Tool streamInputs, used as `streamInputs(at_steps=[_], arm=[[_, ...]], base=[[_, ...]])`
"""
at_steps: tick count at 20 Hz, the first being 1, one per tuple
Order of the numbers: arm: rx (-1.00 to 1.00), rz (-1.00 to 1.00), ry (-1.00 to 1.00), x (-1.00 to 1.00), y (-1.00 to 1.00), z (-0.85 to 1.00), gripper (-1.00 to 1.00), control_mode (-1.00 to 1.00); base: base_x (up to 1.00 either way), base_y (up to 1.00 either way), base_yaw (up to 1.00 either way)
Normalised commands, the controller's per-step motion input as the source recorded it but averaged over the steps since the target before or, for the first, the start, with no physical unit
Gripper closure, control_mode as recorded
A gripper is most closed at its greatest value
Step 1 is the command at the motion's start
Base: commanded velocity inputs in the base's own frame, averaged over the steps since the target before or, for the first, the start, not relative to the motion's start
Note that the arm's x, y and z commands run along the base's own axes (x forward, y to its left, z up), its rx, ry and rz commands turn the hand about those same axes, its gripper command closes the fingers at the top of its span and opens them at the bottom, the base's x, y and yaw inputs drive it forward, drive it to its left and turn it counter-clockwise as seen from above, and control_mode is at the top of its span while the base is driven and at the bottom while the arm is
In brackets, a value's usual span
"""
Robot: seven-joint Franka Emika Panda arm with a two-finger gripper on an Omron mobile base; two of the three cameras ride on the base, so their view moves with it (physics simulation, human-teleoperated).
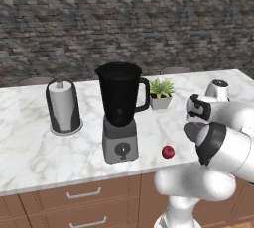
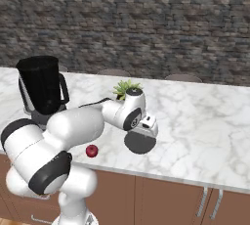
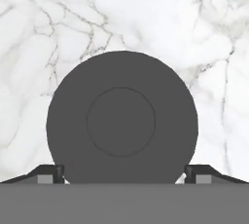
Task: Open the blender lid, put the apple in the blender, close the lid, and start the blender.
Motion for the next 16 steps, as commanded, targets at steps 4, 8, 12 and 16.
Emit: streamInputs(at_steps=[4, 8, 12, 16], arm=[[0.0, 0.0, 0.05, -0.42, 0.92, 0.02, -1.0, -1.0], [0.0, 0.0, 0.05, -0.33, 0.96, 0.0, -1.0, -1.0], [0.0, 0.02, 0.06, -0.19, 0.85, -0.02, -1.0, -1.0], [0.0, 0.05, 0.1, -0.05, 0.78, -0.18, -1.0, -1.0]], base=[[0.0, 0.0, 0.0], [0.0, 0.0, 0.0], [0.0, 0.0, 0.0], [0.0, 0.0, 0.0]])
